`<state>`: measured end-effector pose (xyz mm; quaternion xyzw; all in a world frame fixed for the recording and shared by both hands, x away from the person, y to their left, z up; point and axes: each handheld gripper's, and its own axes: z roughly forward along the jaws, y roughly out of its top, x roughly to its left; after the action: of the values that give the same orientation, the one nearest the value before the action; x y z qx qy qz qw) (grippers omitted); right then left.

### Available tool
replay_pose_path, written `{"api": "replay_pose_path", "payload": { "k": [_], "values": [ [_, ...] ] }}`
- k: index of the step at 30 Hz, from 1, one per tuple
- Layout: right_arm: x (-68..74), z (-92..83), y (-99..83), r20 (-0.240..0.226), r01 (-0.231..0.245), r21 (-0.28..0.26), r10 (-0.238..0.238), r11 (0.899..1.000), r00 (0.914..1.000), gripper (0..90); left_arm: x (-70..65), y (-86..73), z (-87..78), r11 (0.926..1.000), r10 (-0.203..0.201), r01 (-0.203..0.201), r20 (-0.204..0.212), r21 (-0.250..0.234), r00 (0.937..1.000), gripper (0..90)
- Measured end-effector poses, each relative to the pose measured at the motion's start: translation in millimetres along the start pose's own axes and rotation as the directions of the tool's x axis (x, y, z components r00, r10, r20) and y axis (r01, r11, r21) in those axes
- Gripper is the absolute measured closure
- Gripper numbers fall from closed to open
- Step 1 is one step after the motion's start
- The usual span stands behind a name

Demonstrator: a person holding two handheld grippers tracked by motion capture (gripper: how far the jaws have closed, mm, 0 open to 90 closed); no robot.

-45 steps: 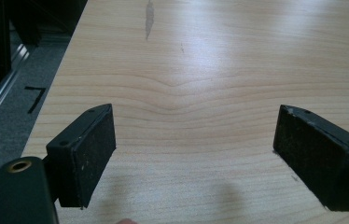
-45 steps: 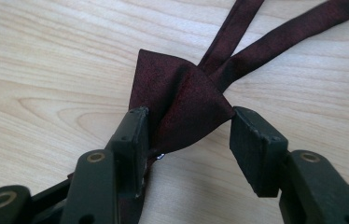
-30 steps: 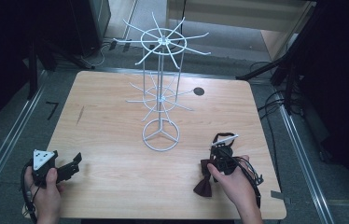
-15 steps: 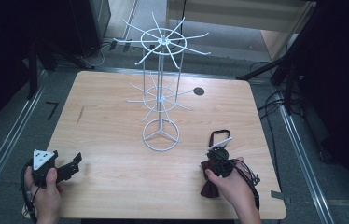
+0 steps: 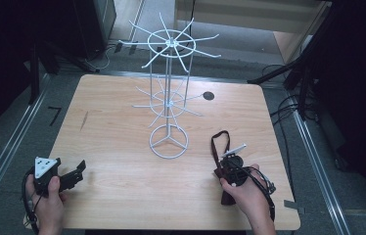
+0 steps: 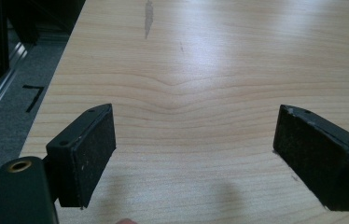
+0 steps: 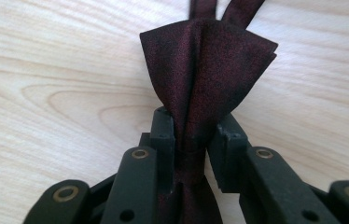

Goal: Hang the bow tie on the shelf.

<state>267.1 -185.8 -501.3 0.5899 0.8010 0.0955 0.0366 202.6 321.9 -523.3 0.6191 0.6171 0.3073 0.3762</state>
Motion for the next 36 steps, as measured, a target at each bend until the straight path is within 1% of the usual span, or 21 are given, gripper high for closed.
{"api": "replay_pose_path", "payload": {
  "k": [4, 8, 12, 14, 16, 18, 19, 20, 21, 22, 23, 24, 26, 27, 29, 30, 31, 32, 34, 35, 36],
  "values": [
    [-5.3, -4.6, -0.6, 0.011, 0.003, -0.036, -0.003, 0.999, 0.9999, 76.7, 0.1, 0.0, 0.0, 1.0000, 0.000, 0.000, 0.001, 0.000, 1.0000, 13.8],
    [-7.4, -9.4, -1.2, 0.021, -0.008, -0.078, 0.009, 0.997, 0.9997, 77.3, -0.1, 0.0, 0.0, 1.0000, 0.000, 0.000, -0.001, 0.001, 1.0000, 13.8],
    [-8.9, -16.4, -1.6, 0.028, -0.010, -0.142, 0.014, 0.990, 0.9995, 77.9, 0.0, 0.0, -0.1, 1.0000, 0.001, -0.001, -0.001, 0.001, 1.0000, 13.8],
    [-10.0, -19.5, -1.9, 0.034, -0.002, -0.180, 0.008, 0.984, 0.9994, 78.1, -0.2, 0.0, 0.0, 1.0000, 0.002, -0.002, -0.001, 0.001, 1.0000, 13.8],
    [-9.9, -22.7, -2.3, 0.031, -0.011, -0.215, 0.018, 0.977, 0.9994, 78.3, -0.2, 0.0, 0.0, 1.0000, 0.003, -0.003, -0.001, 0.001, 1.0000, 13.8],
    [-10.7, -26.1, -2.8, 0.042, 0.002, -0.260, 0.009, 0.966, 0.9991, 78.3, -0.2, 0.0, 0.0, 1.0000, 0.002, -0.002, -0.001, 0.001, 1.0000, 13.8],
    [-10.4, -27.2, -3.1, 0.044, -0.002, -0.275, 0.015, 0.961, 0.9989, 78.3, -0.2, 0.0, 0.0, 1.0000, 0.002, -0.002, 0.000, 0.001, 1.0000, 13.8],
    [-10.5, -29.0, -3.4, 0.048, 0.005, -0.300, 0.009, 0.954, 0.9988, 78.3, -0.1, 0.0, 0.0, 1.0000, 0.002, -0.002, 0.000, 0.002, 1.0000, 13.8],
    [-10.3, -31.5, -4.0, 0.056, 0.009, -0.330, 0.010, 0.944, 0.9984, 78.4, -0.1, 0.1, 0.0, 1.0000, 0.002, -0.002, 0.000, 0.002, 1.0000, 13.8],
    [-10.3, -32.9, -4.2, 0.059, 0.011, -0.347, 0.010, 0.938, 0.9982, 78.3, -0.1, 0.0, 0.0, 1.0000, 0.003, -0.003, 0.000, 0.002, 1.0000, 13.8],
    [-10.0, -35.6, -5.0, 0.065, 0.017, -0.377, 0.008, 0.926, 0.9979, 78.3, -0.2, 0.1, 0.0, 1.0000, 0.003, -0.003, -0.001, 0.002, 1.0000, 13.8],
    [-9.5, -37.3, -5.6, 0.066, 0.018, -0.397, 0.009, 0.918, 0.9978, 78.3, -0.2, 0.1, 0.0, 1.0000, 0.003, -0.003, -0.001, 0.002, 1.0000, 13.8],
    [-8.9, -41.7, -7.5, 0.085, 0.034, -0.457, 0.006, 0.889, 0.9963, 78.3, -0.3, 0.1, 0.0, 1.0000, 0.003, -0.003, -0.001, 0.002, 1.0000, 13.8],
    [-9.0, -44.0, -8.6, 0.085, 0.040, -0.485, 0.001, 0.874, 0.9964, 78.3, -0.3, 0.0, 0.0, 1.0000, 0.003, -0.003, 0.000, 0.001, 1.0000, 13.8],
    [-9.6, -47.3, -10.0, 0.086, 0.041, -0.524, 0.006, 0.851, 0.9962, 78.3, -0.3, 0.0, 0.0, 1.0000, 0.003, -0.003, -0.001, 0.000, 1.0000, 13.8],
    [-9.7, -48.9, -11.2, 0.091, 0.043, -0.552, 0.008, 0.833, 0.9958, 78.3, -0.3, 0.0, 0.0, 1.0000, 0.003, -0.003, -0.001, 0.000, 1.0000, 13.8],
    [-9.9, -50.4, -13.0, 0.101, 0.056, -0.586, 0.005, 0.808, 0.9949, 78.3, -0.3, 0.0, 0.0, 1.0000, 0.003, -0.003, -0.001, -0.001, 1.0000, 13.8],
    [-10.0, -51.2, -14.0, 0.110, 0.063, -0.604, 0.004, 0.794, 0.9939, 78.3, -0.3, 0.0, 0.0, 1.0000, 0.004, -0.004, -0.001, 0.000, 1.0000, 13.8],
    [-10.3, -53.2, -16.4, 0.118, 0.069, -0.646, 0.010, 0.760, 0.9930, 78.3, -0.3, 0.0, 0.0, 1.0000, 0.004, -0.004, -0.001, 0.000, 1.0000, 13.8],
    [-10.6, -53.7, -17.2, 0.116, 0.068, -0.659, 0.011, 0.749, 0.9932, 78.3, -0.4, 0.0, 0.0, 1.0000, 0.004, -0.004, -0.001, 0.000, 1.0000, 13.8],
    [-10.8, -54.3, -18.2, 0.116, 0.069, -0.679, 0.014, 0.731, 0.9932, 78.4, -0.3, 0.0, 0.0, 1.0000, 0.004, -0.004, -0.001, 0.000, 1.0000, 13.8]
  ]
}}
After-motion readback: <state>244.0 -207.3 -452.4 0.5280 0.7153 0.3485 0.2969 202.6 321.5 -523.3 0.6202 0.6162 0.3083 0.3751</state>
